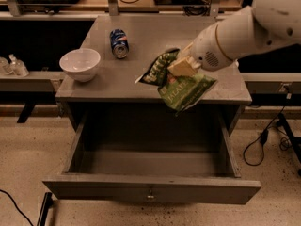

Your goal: Pick green jalapeno chip bag from top drawer and place on counter

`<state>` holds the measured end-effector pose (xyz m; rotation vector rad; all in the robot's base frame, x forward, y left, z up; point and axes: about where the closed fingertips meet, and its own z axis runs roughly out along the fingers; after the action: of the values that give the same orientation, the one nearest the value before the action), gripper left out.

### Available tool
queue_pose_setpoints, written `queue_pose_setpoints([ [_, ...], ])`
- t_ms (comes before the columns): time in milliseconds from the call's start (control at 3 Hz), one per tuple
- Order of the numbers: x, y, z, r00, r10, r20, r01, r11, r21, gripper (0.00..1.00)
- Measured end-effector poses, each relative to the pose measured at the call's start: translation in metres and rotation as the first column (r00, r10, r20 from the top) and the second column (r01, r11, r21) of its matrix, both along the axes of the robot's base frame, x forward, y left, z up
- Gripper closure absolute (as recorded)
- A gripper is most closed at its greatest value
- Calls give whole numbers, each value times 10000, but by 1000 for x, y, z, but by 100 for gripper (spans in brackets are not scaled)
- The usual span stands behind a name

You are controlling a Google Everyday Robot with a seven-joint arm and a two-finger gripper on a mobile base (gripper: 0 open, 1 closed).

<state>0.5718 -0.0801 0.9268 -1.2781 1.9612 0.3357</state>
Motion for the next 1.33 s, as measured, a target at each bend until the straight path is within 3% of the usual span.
queue_pose_setpoints([
  [333, 41, -26, 18, 9983, -589, -20, 588, 9973, -440, 100],
  [667, 81, -68, 21, 9789, -2040, -93, 2031, 9775, -573, 100],
  [1000, 105, -100, 13, 9410, -3381, -128, 3368, 9397, -594, 86],
  [1333, 106, -100, 12, 9358, -3520, -215, 3505, 9351, -530, 63],
])
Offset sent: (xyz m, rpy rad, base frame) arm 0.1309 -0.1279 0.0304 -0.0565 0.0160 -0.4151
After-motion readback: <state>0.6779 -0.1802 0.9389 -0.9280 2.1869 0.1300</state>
